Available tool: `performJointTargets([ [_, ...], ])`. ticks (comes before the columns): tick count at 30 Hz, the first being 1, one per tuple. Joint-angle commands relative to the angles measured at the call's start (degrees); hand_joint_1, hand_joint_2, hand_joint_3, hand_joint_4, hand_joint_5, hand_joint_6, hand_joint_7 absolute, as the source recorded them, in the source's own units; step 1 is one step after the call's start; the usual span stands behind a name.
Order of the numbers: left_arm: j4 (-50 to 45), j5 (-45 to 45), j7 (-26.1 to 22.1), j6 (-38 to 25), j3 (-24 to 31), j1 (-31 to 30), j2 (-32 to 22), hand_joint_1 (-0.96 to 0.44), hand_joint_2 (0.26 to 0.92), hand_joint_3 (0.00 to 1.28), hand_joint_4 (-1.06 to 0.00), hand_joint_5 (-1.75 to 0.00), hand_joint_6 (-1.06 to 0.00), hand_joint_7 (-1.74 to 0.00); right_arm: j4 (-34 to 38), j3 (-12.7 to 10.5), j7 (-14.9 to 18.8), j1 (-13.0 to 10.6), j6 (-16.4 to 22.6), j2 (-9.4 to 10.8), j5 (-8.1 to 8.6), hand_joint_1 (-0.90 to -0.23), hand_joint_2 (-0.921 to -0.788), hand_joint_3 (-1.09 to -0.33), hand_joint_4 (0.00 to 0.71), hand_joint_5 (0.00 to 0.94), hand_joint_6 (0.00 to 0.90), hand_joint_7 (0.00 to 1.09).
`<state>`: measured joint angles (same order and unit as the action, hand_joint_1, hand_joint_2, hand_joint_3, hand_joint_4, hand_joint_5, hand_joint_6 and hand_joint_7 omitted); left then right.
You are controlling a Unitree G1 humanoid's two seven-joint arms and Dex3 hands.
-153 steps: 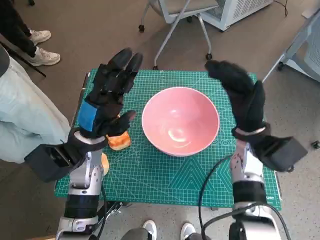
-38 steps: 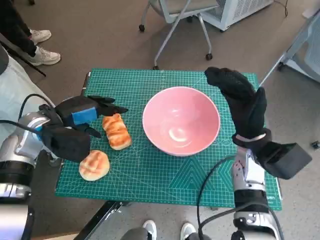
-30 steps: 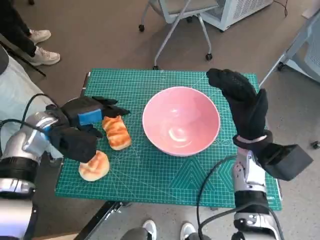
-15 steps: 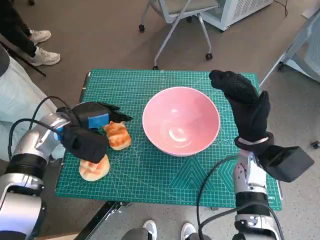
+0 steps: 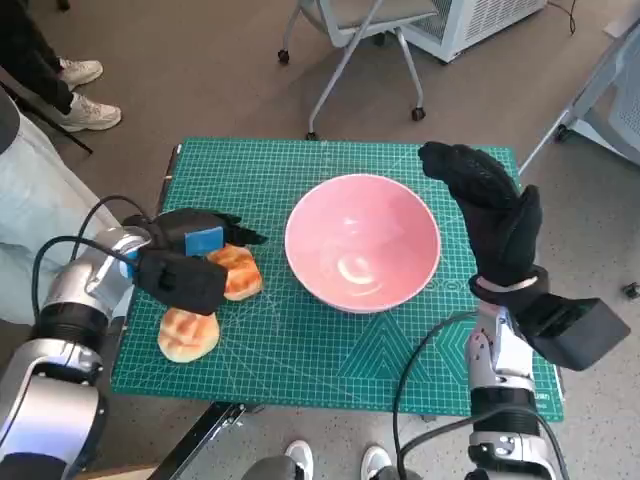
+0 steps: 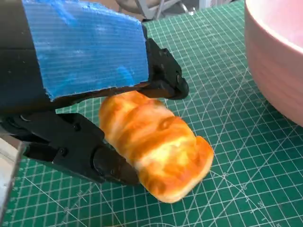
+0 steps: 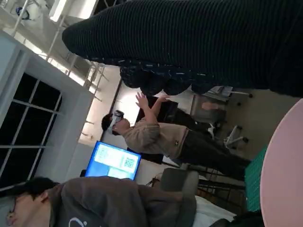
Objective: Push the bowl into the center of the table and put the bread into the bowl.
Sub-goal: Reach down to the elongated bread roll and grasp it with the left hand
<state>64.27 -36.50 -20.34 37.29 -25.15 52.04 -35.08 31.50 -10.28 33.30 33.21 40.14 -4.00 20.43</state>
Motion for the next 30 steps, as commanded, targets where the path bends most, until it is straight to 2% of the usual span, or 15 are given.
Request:
performJointTargets([
  [1,1.58,-1.15,-0.35,-0.89,-1.74,-0.06,1.06,0.04,0.892,0.03,-0.51,-0.03,-0.58,-0.04,0.12,-0.07,-0.55,-1.65,-0.48,0.17,0.18,-0.66,-0.921,-0.795,0.174,0.001,0.084,0.46],
  [3,1.76,-1.48,-0.13,-1.29,-2.32,-0.07,1.37,0.03,0.904,0.03,-0.56,-0.03,-0.63,-0.05,0.06,-0.04,-0.54,-1.79,-0.65,0.16,0.3,-0.659,-0.921,-0.795,0.174,0.001,0.084,0.46],
  [4,1.83,-1.54,-0.05,-1.42,-2.52,-0.08,1.48,0.03,0.91,0.05,-0.63,-0.05,-0.69,-0.06,0.0,-0.02,-0.55,-1.85,-0.73,0.16,0.34,-0.659,-0.921,-0.795,0.174,0.001,0.084,0.46],
  [7,2.1,-1.67,0.7,-1.09,-2.98,-0.16,1.67,0.03,0.917,0.08,-0.77,-0.1,-0.79,-0.09,-0.19,0.01,-0.58,-2.06,-1.0,0.18,0.43,-0.66,-0.921,-0.795,0.174,0.001,0.083,0.46],
  [8,2.2,-1.71,0.95,-0.91,-3.08,-0.17,1.7,0.02,0.919,0.1,-0.71,-0.52,-0.71,-0.48,-0.25,0.01,-0.57,-2.12,-1.05,0.18,0.44,-0.66,-0.921,-0.794,0.174,0.001,0.083,0.46],
  [9,2.36,-1.76,1.29,-0.47,-3.2,-0.19,1.7,0.01,0.919,0.11,-0.69,-0.68,-0.67,-0.63,-0.3,0.02,-0.55,-2.2,-1.08,0.18,0.46,-0.66,-0.921,-0.794,0.174,0.001,0.083,0.46],
  [10,2.48,-1.78,1.54,-0.17,-3.31,-0.2,1.7,0.01,0.92,0.12,-0.66,-0.92,-0.64,-0.79,-0.34,0.03,-0.52,-2.26,-1.11,0.18,0.48,-0.66,-0.921,-0.794,0.174,0.001,0.084,0.46],
  [11,2.67,-1.88,1.89,0.25,-3.47,-0.17,1.66,0.01,0.92,0.12,-0.64,-1.08,-0.62,-0.9,-0.38,0.03,-0.49,-2.32,-1.14,0.17,0.51,-0.66,-0.921,-0.793,0.174,0.001,0.084,0.46],
  [13,2.99,-1.92,2.33,0.88,-3.67,-0.07,1.6,0.0,0.92,0.11,-0.64,-1.2,-0.62,-0.98,-0.47,0.02,-0.49,-2.4,-1.21,0.15,0.53,-0.66,-0.921,-0.793,0.175,0.001,0.084,0.46],
  [17,3.35,-1.68,2.45,1.51,-3.85,0.18,1.53,0.0,0.92,0.1,-0.65,-1.25,-0.61,-1.08,-0.71,-0.02,-0.56,-2.54,-1.5,0.1,0.58,-0.661,-0.921,-0.792,0.175,0.001,0.084,0.46],
  [30,3.58,-0.61,1.77,1.85,-3.12,1.05,0.56,0.0,0.92,0.11,-0.58,-1.36,-0.66,-1.05,-1.26,-0.09,-0.56,-2.62,-2.31,0.09,0.64,-0.664,-0.921,-0.79,0.174,0.001,0.083,0.46],
])
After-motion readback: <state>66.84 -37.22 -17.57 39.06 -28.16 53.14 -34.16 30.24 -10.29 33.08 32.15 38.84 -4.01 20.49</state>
